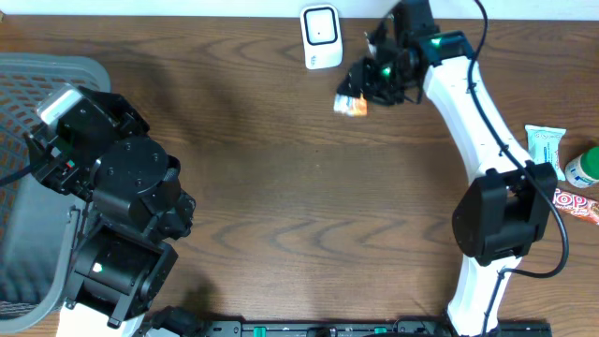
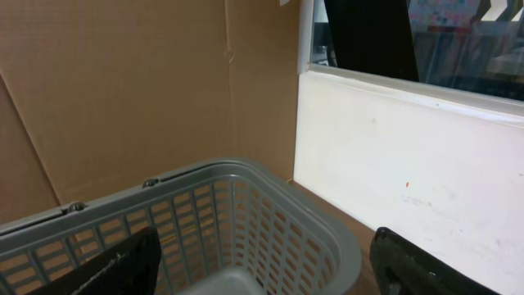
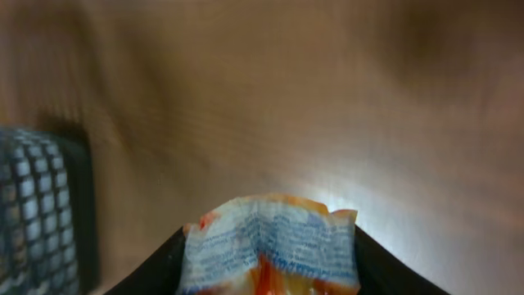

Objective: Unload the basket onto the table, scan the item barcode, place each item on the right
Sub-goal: 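Carry the tissue pack to the white scanner and hold it there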

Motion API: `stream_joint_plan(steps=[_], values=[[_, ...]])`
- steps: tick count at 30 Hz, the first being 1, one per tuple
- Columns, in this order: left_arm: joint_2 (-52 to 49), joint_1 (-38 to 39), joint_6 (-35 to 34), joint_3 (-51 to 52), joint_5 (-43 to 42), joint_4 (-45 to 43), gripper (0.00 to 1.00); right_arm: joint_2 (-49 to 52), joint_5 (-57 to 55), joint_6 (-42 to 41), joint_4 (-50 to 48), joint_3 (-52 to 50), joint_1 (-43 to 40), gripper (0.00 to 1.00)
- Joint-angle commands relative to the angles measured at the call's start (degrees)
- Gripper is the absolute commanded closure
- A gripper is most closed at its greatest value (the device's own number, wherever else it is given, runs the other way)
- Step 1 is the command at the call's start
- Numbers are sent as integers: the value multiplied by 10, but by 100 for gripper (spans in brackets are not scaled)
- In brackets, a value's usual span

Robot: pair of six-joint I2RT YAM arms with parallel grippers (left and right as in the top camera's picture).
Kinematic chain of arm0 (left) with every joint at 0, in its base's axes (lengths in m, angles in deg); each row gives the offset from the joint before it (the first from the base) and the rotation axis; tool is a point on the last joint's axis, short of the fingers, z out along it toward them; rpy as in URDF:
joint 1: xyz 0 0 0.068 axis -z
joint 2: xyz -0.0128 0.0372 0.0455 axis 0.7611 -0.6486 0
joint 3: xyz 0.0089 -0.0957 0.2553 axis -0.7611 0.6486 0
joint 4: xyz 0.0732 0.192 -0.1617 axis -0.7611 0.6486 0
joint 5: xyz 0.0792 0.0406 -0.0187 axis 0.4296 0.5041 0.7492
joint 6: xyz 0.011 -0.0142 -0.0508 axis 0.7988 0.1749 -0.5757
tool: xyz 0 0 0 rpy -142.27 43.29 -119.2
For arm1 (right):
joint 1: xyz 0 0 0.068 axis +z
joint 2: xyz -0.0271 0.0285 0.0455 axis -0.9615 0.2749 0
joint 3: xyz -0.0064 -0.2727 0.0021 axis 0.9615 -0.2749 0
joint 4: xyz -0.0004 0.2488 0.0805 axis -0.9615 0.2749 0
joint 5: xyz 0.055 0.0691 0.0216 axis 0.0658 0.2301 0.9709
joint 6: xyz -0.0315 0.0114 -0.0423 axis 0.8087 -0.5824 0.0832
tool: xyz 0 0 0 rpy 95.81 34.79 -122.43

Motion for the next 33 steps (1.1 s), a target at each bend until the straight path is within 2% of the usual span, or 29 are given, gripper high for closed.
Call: stream_joint_plan(steps=[1,5,10,17,33], values=[[0,-2,7,0,9,-1,18,-11,-102,12,-43,14,28,57],[0,-2,7,0,9,-1,18,-11,-232,42,-118,14,63,55],[0,-2,7,0,9,-1,18,-9,-339,78,-204,14,94,55],[0,-2,7,0,9,-1,18,29,-354,120,-342,14,101,55],[0,-2,7,0,9,-1,18,170,-383,138,-667,14,98,55]])
